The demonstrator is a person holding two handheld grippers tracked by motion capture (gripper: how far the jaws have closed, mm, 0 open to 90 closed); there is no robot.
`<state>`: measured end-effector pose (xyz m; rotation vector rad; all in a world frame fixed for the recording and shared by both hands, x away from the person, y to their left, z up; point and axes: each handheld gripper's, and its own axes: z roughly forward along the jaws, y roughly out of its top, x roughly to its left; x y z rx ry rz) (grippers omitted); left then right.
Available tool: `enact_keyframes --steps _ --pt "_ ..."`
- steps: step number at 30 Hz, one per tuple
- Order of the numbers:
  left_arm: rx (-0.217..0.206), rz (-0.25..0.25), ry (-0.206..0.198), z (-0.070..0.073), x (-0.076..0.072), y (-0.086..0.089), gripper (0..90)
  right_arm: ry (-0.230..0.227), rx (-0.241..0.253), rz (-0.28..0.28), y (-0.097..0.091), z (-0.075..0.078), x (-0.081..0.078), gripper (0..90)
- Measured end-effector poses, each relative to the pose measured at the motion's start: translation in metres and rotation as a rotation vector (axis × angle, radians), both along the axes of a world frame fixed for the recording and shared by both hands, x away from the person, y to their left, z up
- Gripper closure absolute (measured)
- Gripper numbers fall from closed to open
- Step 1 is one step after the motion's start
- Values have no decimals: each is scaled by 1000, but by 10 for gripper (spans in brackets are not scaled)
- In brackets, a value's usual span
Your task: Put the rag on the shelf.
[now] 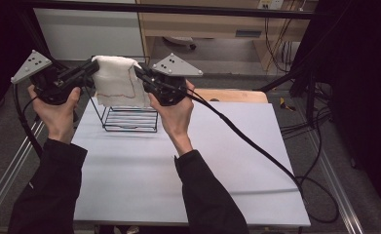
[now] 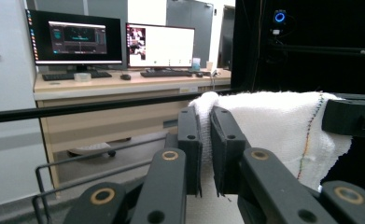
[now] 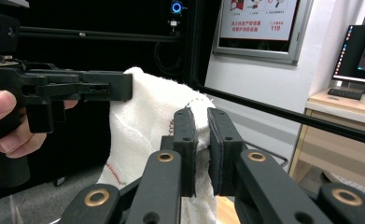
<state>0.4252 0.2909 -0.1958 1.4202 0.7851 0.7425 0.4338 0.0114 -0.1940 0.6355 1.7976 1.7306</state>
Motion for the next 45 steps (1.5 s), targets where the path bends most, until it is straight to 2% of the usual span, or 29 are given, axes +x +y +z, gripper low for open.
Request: enact_keyframes --steps 13,27,33,38,45 --pt "7 32 -13 17 10 11 829 -18 1 -4 14 16 10 830" --pt "-7 60 -15 33 26 24 830 -24 -3 -8 31 35 25 830" --pt "-20 65 -13 37 34 26 830 -25 5 -13 36 41 36 830" --pt "3 85 -10 41 43 25 830 -24 1 -19 38 42 44 830" --pt "-10 93 -2 46 55 26 830 -18 3 -33 40 45 60 830"
